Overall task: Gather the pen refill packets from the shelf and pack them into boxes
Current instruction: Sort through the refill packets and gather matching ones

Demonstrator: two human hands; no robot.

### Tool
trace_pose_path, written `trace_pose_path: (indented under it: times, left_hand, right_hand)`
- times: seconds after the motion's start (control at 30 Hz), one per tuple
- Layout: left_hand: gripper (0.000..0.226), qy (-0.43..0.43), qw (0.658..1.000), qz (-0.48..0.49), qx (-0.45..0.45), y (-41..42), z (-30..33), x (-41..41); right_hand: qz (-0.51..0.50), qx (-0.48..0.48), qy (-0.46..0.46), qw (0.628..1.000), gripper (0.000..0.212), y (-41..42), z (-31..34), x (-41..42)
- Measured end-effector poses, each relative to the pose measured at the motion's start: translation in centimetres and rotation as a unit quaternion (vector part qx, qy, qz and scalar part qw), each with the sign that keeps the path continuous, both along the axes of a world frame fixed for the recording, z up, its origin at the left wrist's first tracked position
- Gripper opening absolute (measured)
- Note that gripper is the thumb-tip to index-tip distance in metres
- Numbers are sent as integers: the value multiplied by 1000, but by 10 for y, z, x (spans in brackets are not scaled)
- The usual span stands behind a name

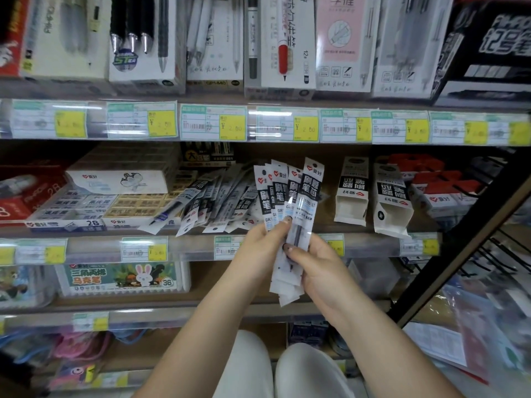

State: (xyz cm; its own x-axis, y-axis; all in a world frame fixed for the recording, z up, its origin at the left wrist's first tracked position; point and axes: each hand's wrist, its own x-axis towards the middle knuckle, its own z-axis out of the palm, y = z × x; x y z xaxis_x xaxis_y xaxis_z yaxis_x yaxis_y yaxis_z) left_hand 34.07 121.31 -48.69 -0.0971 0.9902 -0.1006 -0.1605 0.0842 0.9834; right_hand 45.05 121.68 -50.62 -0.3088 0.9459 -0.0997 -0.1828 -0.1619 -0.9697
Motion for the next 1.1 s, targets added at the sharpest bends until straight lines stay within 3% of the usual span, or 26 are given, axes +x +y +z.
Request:
trace_pose_path:
  times: [0.13,0.23,0.3,0.37,0.43,0.53,0.73,0.9,0.97,1.1]
  left_hand:
    - [18,206,969,67,121,9,10,-18]
    - [19,380,896,165,157,18,11,-37]
    - [18,514,828,174,139,28,7,-51]
    - [9,596,788,138,72,35,5,-59]
    - [14,643,759,98,7,38,3,-58]
    - [13,695,711,107,9,41,-1,-55]
    - [13,696,699,155,52,45,2,-53]
    - [11,621,718,280,146,40,6,-54]
    - [7,555,738,331,192,32,10,-52]
    - [17,351,825,361,256,22,15,-55]
  right_hand:
    - [-57,1,-1,998,26,6,-2,10]
    - [-76,0,-5,997,25,10,-2,18]
    - [-75,0,-5,997,25,10,-2,21]
    - [-76,2,-1,997,25,10,-2,21]
    - [-73,4,7,997,26,11,-3,20]
    - [-71,6,13,997,27,11,-3,17]
    - [-68,8,20,997,27,11,-2,19]
    - [-65,23,22,997,29,9,-1,23]
    - [-67,28,20,997,30,8,-1,22]
    - [-70,34,24,997,29,7,0,20]
